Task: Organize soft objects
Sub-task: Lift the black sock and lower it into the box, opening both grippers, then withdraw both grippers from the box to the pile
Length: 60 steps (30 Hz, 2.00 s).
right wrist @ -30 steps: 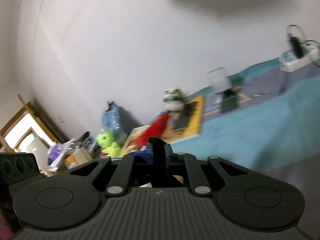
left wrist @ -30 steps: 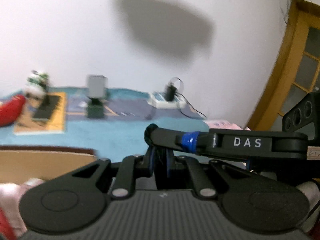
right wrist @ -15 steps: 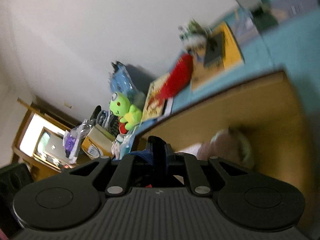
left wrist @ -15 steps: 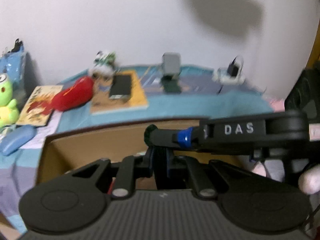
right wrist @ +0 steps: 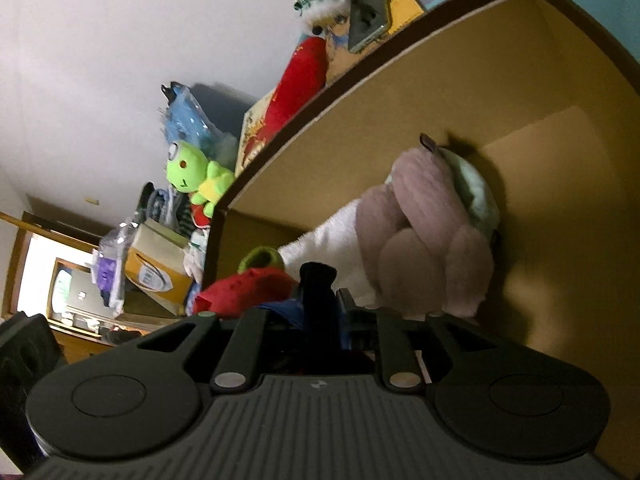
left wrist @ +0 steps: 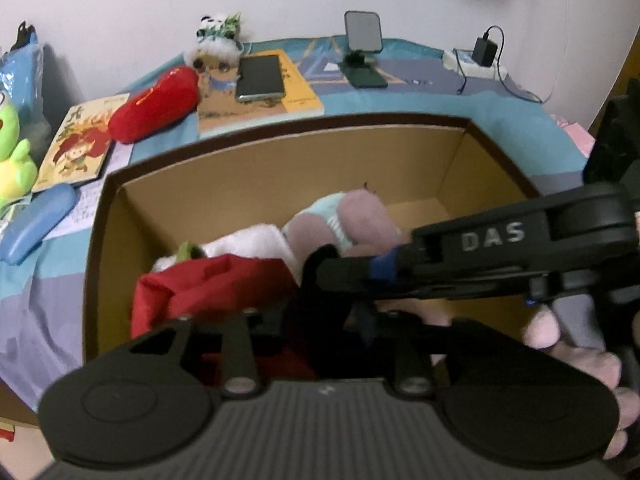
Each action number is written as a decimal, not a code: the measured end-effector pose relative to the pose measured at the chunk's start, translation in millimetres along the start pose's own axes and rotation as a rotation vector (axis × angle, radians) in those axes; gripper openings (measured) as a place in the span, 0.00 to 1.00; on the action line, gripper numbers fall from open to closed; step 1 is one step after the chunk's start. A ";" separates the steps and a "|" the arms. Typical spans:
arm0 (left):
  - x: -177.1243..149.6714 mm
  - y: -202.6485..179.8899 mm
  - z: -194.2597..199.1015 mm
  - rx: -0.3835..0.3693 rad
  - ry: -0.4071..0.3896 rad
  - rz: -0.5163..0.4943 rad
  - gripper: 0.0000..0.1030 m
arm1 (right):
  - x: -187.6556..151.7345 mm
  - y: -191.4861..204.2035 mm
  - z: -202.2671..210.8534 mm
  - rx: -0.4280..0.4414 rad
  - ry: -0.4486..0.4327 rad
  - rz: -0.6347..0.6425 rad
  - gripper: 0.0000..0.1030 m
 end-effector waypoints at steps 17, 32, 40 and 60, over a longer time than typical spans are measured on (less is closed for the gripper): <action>7.7 -7.9 25.5 0.029 -0.019 -0.026 0.49 | 4.2 7.2 58.2 -0.121 -0.216 0.251 0.03; 0.1 -49.2 46.1 0.222 -0.055 0.064 0.49 | -6.5 -34.0 135.3 -0.167 -0.316 0.388 0.03; -15.3 -94.8 50.2 0.280 -0.068 0.085 0.50 | -24.1 -73.3 157.5 -0.172 -0.280 0.388 0.03; -68.1 -245.5 -34.9 0.029 0.100 -0.009 0.51 | -50.3 -233.5 195.1 -0.370 -0.208 0.194 0.04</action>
Point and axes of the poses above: each gripper's, at about its wrist camera, not at the fingertips, and z roughly against the way its jaws point, y to its left, x to its top, the point moved 9 cm from there along -z, roughly the way its jaws point, and after that the axes turned 11 degrees about -x, right-handed, at the moved point
